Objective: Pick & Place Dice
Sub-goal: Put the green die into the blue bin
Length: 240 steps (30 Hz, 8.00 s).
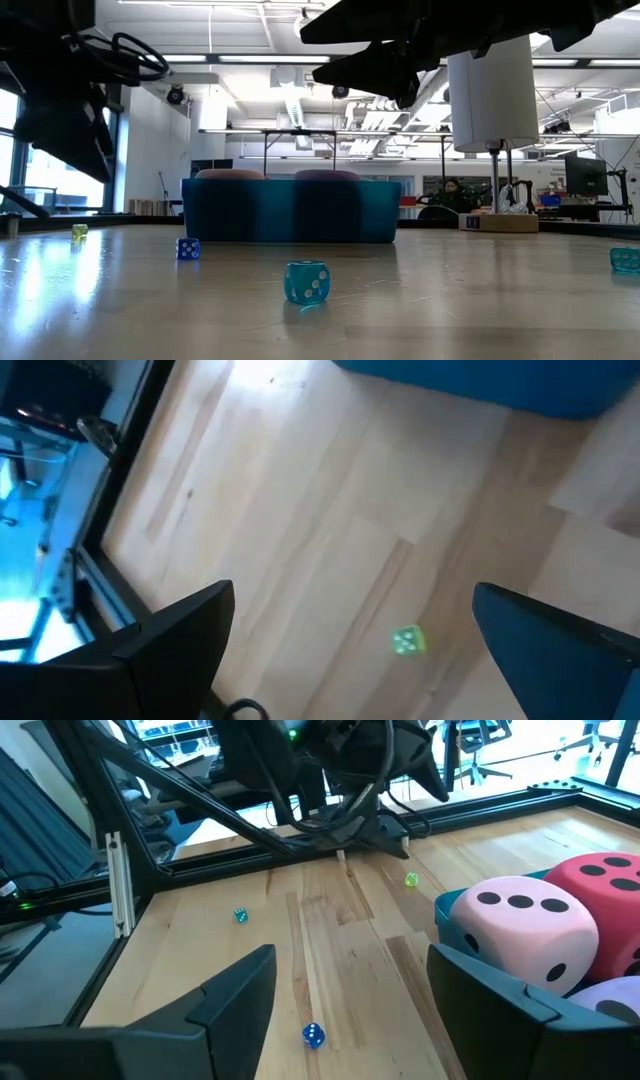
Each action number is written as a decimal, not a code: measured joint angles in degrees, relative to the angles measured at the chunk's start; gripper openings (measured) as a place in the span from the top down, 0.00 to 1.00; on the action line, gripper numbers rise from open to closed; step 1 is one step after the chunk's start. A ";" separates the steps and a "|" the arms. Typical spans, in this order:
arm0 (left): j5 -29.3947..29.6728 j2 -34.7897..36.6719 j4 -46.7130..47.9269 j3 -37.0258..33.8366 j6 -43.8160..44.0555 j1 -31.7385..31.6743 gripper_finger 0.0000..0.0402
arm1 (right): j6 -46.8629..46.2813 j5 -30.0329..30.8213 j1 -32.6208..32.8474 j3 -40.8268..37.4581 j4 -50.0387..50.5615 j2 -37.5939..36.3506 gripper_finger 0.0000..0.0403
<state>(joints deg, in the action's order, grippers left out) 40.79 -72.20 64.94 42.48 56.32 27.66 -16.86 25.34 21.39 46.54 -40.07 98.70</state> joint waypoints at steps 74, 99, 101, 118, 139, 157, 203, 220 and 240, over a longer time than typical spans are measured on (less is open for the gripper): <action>-33.54 0.00 -17.14 -9.05 -17.95 -23.79 0.01 | -0.03 -0.02 0.00 0.00 1.03 0.00 0.38; -34.03 0.11 -22.53 -10.21 -20.14 -23.91 0.01 | -0.02 -0.02 0.00 0.00 0.96 0.00 0.38; -34.38 0.11 -22.25 -10.21 -19.44 -23.93 0.01 | -0.02 -0.02 0.00 0.00 0.96 0.00 0.38; -37.71 0.04 -21.13 -10.36 -17.95 -23.80 0.01 | -0.04 -0.02 0.00 0.00 0.96 0.00 0.38; -37.98 0.00 -23.12 -10.40 -17.10 -23.68 0.29 | -0.04 -0.02 0.00 0.00 0.98 0.00 0.38; -37.54 0.00 -23.40 -10.40 -15.81 -23.69 0.71 | -0.03 -0.02 0.00 0.00 0.98 0.00 0.38; -33.94 11.79 -57.72 -3.82 -45.65 -19.38 0.85 | -0.96 0.20 -0.07 0.01 1.33 0.00 0.38; -37.57 0.84 -68.14 -3.85 -58.30 -27.63 0.81 | -1.16 0.21 -0.15 0.02 2.49 0.00 0.38; -37.72 -4.57 -71.24 -3.86 -57.99 -29.63 0.50 | -1.11 0.21 -0.15 0.02 2.56 0.00 0.38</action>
<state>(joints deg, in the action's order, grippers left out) 3.07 -76.77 -6.30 38.61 -1.67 -1.98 -17.98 25.55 21.23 46.57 -37.52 98.70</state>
